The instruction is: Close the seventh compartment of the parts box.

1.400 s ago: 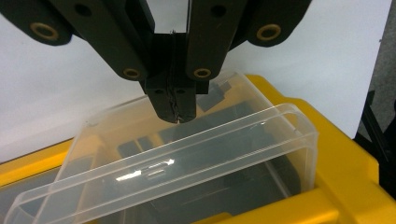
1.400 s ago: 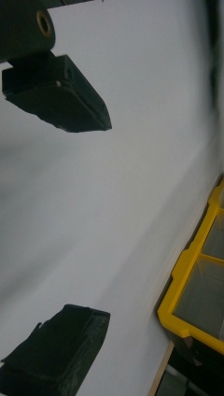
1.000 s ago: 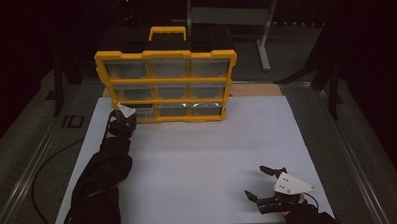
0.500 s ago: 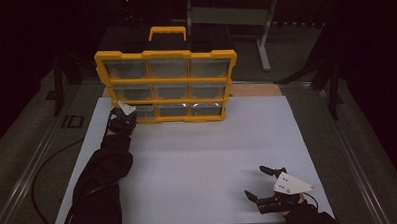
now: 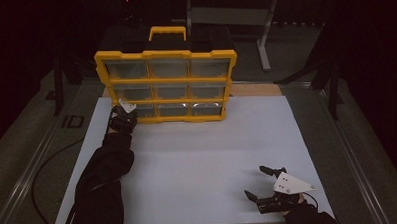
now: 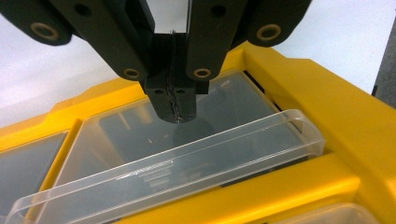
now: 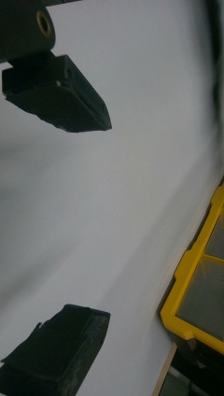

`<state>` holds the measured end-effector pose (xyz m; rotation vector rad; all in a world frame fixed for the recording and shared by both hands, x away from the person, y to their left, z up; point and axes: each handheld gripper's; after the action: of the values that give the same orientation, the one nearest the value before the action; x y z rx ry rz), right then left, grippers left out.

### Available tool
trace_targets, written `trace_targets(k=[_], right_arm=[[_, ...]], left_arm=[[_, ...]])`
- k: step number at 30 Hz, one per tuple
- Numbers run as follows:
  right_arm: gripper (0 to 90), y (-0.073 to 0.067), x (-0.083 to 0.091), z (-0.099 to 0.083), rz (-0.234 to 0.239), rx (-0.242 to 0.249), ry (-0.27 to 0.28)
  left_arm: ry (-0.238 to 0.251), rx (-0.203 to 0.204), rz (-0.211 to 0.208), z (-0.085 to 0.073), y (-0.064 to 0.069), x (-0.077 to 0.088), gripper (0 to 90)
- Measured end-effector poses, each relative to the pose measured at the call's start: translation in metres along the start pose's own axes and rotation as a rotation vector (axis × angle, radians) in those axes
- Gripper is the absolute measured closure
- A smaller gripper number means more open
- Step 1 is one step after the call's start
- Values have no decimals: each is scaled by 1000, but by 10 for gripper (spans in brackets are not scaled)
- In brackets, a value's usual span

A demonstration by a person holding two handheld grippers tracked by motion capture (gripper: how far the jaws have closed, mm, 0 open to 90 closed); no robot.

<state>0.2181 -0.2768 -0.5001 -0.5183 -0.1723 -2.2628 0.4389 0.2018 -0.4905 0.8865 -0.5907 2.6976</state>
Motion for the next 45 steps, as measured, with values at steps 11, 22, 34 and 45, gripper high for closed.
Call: trace_targets(k=[11,22,34,45], right_arm=[[78,1,0,0,1,-1,2],[78,1,0,0,-2,-3,-2],[78,1,0,0,-5,0,-2],[78,1,0,0,-11,2,-4]], left_arm=[[-6,-5,9,2,0,-4,895],[-17,13,-19,2,3,-3,894],[-30,45,-18,3,15,2,728],[-45,74,-65,3,18,7,523]])
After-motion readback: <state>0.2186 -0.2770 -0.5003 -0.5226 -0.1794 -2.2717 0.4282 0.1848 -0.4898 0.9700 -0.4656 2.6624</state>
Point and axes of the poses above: each handheld gripper's, and its own axes: x roughly backward along the jaws, z roughly out of its top, y roughly to its right, and after that the axes turned 9 degrees about -x, right-handed
